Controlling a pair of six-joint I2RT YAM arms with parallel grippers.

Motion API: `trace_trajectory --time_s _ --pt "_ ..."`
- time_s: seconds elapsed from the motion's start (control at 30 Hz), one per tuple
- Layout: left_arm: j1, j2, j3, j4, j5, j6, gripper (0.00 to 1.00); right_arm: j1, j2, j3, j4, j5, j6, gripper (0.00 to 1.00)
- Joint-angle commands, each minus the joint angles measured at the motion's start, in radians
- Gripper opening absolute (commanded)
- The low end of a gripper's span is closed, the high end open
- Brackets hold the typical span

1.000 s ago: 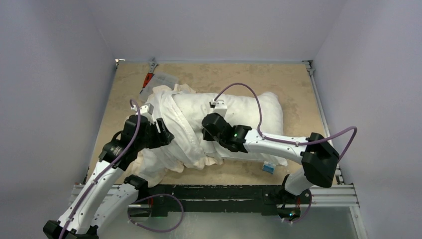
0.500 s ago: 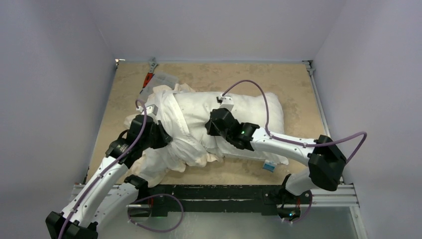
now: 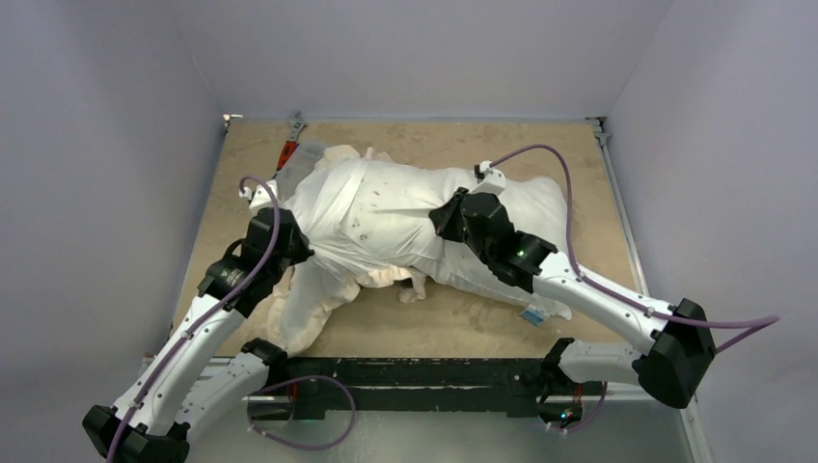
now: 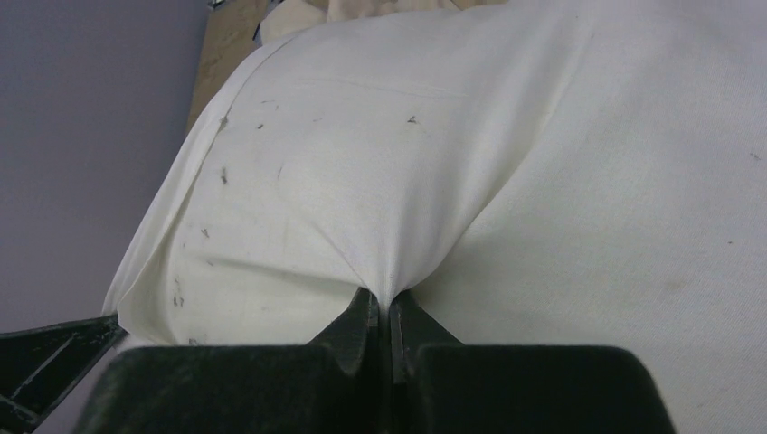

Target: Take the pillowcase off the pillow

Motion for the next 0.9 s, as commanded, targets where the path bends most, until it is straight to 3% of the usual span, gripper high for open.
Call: trace_trajectory --time_s 0.0,0.37,0.63,0.87 --pt "0.009 0.017 0.051 -0.057 -0.340 0.085 0.00 -0.049 -0.092 0.007 0.010 0.107 0.000 0.00" --pt "0.015 0.059 0.072 -0.045 -0.631 0.154 0.00 -0.079 -0.212 0.006 0.006 0.103 -0.005 0.00" --pt "0.054 0.047 0.071 -0.014 -0.629 0.186 0.00 -0.087 -0.275 0.047 -0.037 0.184 0.024 0.00" --pt "0.087 0.083 0.111 0.039 -0.618 0.233 0.00 -0.100 -0.312 0.194 -0.111 0.317 0.040 0.00"
